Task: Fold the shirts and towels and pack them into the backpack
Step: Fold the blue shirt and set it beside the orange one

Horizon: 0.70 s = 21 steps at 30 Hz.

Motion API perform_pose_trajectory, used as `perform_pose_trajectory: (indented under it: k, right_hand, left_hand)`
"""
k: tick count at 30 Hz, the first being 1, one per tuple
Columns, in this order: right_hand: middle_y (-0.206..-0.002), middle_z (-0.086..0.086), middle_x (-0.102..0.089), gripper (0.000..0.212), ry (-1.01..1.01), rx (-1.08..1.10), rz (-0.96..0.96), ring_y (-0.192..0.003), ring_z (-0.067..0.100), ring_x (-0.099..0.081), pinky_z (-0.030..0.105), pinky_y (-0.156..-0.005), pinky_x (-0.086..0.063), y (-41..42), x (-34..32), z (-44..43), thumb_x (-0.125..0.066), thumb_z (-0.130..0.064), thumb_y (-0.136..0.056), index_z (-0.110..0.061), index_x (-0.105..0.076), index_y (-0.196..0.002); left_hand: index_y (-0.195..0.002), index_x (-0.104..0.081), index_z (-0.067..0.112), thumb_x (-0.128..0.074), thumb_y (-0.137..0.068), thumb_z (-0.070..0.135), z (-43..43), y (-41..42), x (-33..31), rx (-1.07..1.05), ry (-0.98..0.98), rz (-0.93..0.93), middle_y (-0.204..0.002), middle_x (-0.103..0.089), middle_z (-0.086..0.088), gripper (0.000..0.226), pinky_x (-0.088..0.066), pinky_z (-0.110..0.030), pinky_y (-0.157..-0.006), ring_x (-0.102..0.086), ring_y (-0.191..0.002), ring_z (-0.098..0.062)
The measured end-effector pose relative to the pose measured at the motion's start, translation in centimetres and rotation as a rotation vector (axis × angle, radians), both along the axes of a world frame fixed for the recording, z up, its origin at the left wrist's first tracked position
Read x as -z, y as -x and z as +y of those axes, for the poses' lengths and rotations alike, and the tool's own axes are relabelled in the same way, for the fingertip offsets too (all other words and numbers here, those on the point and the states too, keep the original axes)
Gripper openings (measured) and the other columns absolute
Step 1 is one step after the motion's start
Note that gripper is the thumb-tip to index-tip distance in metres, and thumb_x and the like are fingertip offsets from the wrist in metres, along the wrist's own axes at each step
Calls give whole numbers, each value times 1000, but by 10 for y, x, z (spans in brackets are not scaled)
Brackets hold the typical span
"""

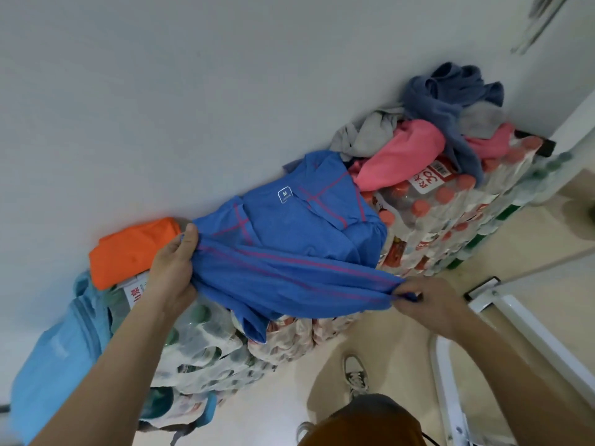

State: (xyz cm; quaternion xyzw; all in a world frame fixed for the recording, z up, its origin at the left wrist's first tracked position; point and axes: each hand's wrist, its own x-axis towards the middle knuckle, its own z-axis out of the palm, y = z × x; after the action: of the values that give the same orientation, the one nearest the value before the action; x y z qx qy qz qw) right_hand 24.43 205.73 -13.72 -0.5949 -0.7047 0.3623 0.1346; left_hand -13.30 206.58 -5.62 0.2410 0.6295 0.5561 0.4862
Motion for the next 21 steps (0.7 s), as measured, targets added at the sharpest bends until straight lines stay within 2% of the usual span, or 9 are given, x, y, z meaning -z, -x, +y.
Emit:
perform_pose_trajectory:
  k: [3,6,7,9,12,14,17,19,21]
  right_hand:
    - [-66,-14,-68,23,15,110,149,-63,-1,-60,11,-61,-45,-28,-54,14,-73,-3,-77,-25,-72,-70]
    - [-73,-1,-72,10,20,199,425,-71,9,-64,14,-63,-50,-37,-94,27,-74,-7,-78,-18,-75,-78]
    - [-75,3,-71,9,34,243,544,-73,14,-64,17,-62,-52,-36,-105,32,-81,-20,-72,-16,-75,-78]
    - [-71,4,-67,34,49,291,742,-64,14,-61,20,-55,-51,-32,-118,47,-90,-34,-50,-15,-73,-73]
    - [-58,-3,-61,20,34,362,877,-49,7,-55,17,-45,-46,-15,-132,75,-78,-4,-62,-14,-62,-69]
    - [-60,-7,-64,24,-13,401,866,-49,5,-56,17,-45,-44,-2,-135,102,-62,10,-79,-13,-58,-80]
    - [-78,-3,-68,27,-88,429,812,-55,0,-61,14,-47,-45,19,-134,153,-60,8,-85,-12,-61,-102]
    - [-86,-2,-66,25,-117,462,770,-60,0,-62,13,-49,-49,36,-130,187,-59,7,-88,-11,-59,-106]
    - [-83,-1,-64,23,-117,472,704,-66,8,-61,15,-48,-51,54,-122,219,-56,7,-90,-10,-59,-105]
  left_hand:
    - [-84,-65,12,-55,-88,46,-20,12,-1,155,-48,95,-83,-67,-1,35,-52,-14,-64,-63,-72,-5]
    - [-83,-74,18,-71,-69,57,-37,21,-5,268,-77,35,-89,-71,-8,42,-55,-18,-71,-67,-78,-12]
    - [-82,-74,19,-68,-75,49,-41,23,-8,267,-85,7,-88,-71,-9,32,-56,-20,-70,-68,-77,-14]
    - [-75,-74,19,-56,-89,25,-42,23,-12,175,-108,-63,-83,-70,-6,23,-56,-20,-64,-67,-70,-11]
    - [-66,-73,20,-53,-93,11,-31,26,-18,-38,-157,-111,-70,-70,5,36,-53,-15,-58,-64,-62,-5]
    - [-72,-72,19,-56,-93,11,-16,31,-23,-160,-205,-62,-72,-71,9,28,-53,-14,-63,-63,-67,-4]
    - [-87,-68,18,-59,-92,12,14,41,-24,-285,-255,104,-71,-69,11,12,-48,-11,-58,-58,-64,-1]
    - [-86,-67,20,-62,-90,11,34,48,-19,-331,-238,237,-72,-67,6,11,-46,-12,-56,-56,-59,1]
    - [-85,-67,21,-64,-88,8,53,53,-10,-338,-184,362,-81,-67,-3,13,-48,-16,-63,-58,-66,-4]
